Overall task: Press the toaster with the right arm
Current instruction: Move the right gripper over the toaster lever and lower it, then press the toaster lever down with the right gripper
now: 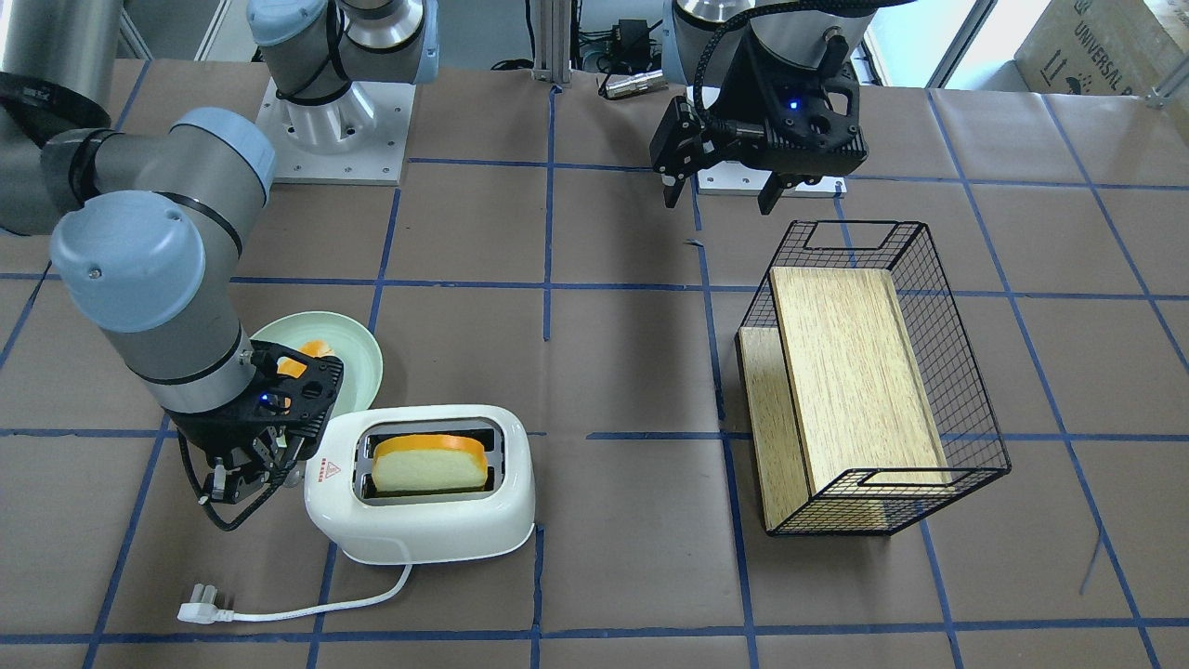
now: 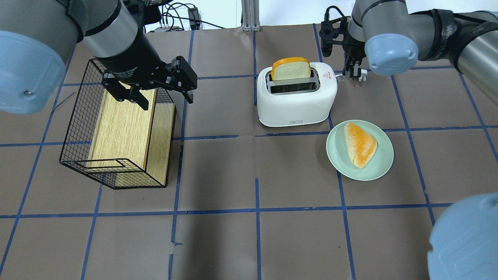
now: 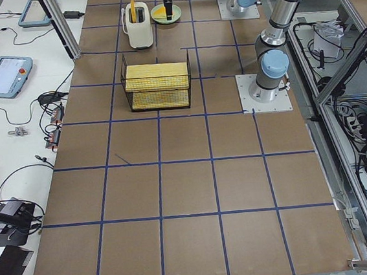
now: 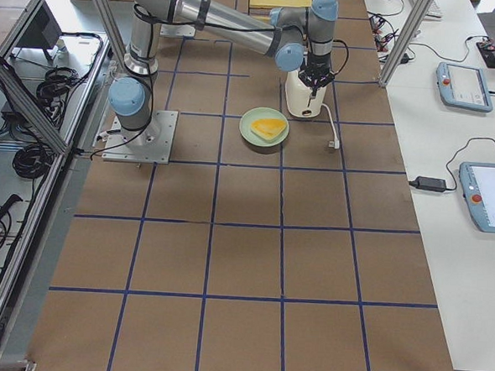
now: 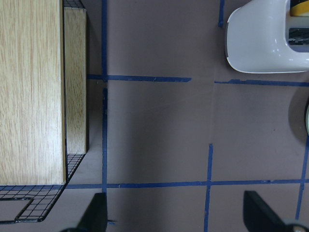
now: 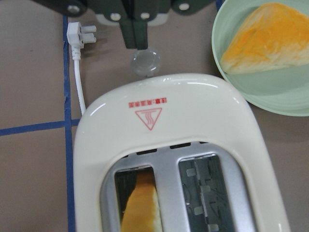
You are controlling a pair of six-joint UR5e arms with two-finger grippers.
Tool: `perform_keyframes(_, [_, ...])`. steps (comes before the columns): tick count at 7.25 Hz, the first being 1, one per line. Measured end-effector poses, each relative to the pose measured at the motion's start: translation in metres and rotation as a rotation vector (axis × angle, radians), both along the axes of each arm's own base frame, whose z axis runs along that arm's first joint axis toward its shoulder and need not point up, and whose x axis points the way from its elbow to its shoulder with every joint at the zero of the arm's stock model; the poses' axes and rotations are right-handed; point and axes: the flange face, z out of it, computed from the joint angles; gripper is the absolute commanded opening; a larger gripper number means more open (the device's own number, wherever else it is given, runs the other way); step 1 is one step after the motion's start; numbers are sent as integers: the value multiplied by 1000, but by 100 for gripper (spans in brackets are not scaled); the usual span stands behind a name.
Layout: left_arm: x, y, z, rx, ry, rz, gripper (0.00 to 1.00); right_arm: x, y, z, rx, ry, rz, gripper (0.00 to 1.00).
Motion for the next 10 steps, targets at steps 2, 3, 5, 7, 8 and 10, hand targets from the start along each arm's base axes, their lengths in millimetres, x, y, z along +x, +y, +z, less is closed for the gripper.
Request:
perform_keyframes(2, [0, 0, 0, 0, 0, 0, 100, -3, -5, -12, 13, -13, 5, 7])
perform_keyframes(3, [0, 0, 0, -1, 0, 0, 100, -4, -6, -18, 21, -16, 4, 7])
perform_keyframes(5, [0, 0, 0, -1, 0, 0, 100, -6, -8, -28, 37, -18, 0, 7])
perform_keyframes(7, [0, 0, 0, 0, 0, 0, 100, -7, -8, -39, 54, -22, -1, 7])
perform_keyframes(8, [0, 0, 0, 0, 0, 0, 100, -7, -10, -46, 60, -31, -2, 7])
perform_keyframes(10, [0, 0, 0, 0, 0, 0, 100, -7, -15, -59, 55, -44, -2, 7])
